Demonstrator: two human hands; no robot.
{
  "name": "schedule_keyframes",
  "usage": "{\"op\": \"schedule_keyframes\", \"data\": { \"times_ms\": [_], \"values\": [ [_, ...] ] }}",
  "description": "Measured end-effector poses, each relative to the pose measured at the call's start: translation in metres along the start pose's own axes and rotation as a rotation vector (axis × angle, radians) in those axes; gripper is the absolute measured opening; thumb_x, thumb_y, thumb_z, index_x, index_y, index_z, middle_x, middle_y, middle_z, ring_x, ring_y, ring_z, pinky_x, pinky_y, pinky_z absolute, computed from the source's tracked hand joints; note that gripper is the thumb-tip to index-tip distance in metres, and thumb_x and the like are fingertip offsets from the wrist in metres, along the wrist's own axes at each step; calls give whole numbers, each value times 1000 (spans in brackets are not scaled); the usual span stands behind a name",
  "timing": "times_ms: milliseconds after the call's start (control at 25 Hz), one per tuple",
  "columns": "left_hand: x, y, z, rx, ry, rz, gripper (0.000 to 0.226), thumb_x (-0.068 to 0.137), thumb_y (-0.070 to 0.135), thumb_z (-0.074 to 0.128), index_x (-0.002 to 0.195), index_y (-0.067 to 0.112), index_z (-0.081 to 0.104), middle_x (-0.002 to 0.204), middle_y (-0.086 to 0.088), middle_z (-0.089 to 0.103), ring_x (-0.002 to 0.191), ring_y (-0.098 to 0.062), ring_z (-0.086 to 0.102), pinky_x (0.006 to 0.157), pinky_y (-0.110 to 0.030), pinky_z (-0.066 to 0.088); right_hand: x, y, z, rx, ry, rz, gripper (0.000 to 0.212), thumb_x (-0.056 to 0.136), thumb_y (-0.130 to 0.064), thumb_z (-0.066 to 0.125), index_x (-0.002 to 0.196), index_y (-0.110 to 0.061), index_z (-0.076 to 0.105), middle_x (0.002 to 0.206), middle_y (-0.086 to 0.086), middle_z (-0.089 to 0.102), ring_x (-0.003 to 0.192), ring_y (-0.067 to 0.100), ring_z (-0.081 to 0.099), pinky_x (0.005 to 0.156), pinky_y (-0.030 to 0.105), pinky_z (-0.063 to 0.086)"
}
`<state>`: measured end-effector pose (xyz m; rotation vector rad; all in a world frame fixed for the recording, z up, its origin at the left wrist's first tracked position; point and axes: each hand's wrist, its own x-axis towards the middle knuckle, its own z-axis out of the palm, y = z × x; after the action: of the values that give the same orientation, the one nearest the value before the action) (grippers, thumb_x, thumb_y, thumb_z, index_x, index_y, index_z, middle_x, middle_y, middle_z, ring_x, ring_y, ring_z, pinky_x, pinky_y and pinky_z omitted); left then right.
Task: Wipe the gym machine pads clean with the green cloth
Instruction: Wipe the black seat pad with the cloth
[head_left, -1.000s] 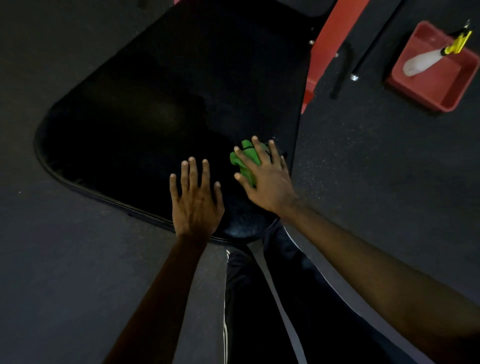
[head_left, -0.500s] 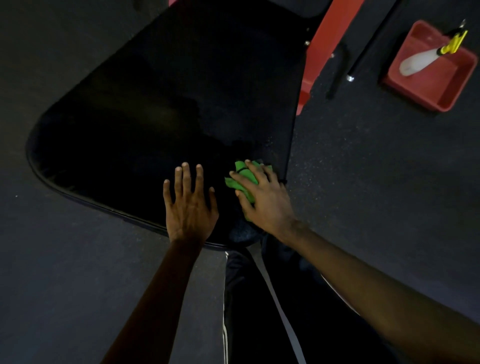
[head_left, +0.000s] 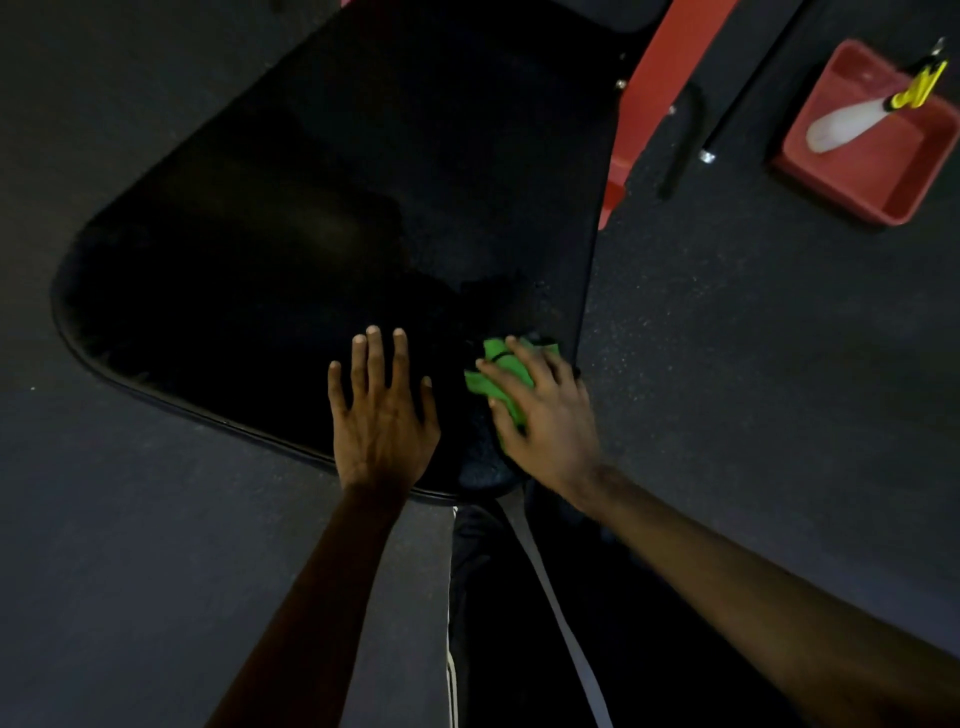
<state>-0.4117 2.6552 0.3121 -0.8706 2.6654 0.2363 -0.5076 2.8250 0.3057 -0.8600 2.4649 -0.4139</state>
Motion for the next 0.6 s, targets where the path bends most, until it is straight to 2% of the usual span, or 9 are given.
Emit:
{"op": "schedule_keyframes", "data": {
  "times_ms": [120,160,320,440,600],
  "values": [
    [1,2,-1,6,0,-6,64,101,44,27,157,14,25,162,-15,26,151,-29,20,121,-52,15,33,19,1,16,8,-221,48,93,-42,52,141,-42,53,155,-3,41,133,30,41,95,53,49],
    [2,2,-1,10,-1,-3,64,101,44,27,157,14,24,162,-14,26,152,-29,19,121,-52,14,56,24,2,20,13,-236,47,93,-42,52,141,-42,54,155,-3,43,132,30,43,96,54,48],
    [2,1,0,9,-13,-6,64,101,44,29,157,15,24,163,-14,25,152,-28,18,121,-51,12,127,21,6,23,43,39,49,93,-53,54,140,-40,54,154,-1,44,134,31,43,106,57,42],
    [2,3,-2,12,-11,-20,64,100,44,29,157,15,25,163,-14,25,152,-28,19,121,-51,13,96,3,4,37,10,70,52,94,-51,55,143,-38,49,157,1,38,138,33,37,105,54,43],
    [2,3,-3,19,-30,-14,66,100,46,28,158,15,24,163,-14,24,152,-28,18,122,-51,13,43,10,0,53,-44,-119,52,96,-53,50,146,-40,44,159,0,34,141,32,34,103,55,47]
  ]
}}
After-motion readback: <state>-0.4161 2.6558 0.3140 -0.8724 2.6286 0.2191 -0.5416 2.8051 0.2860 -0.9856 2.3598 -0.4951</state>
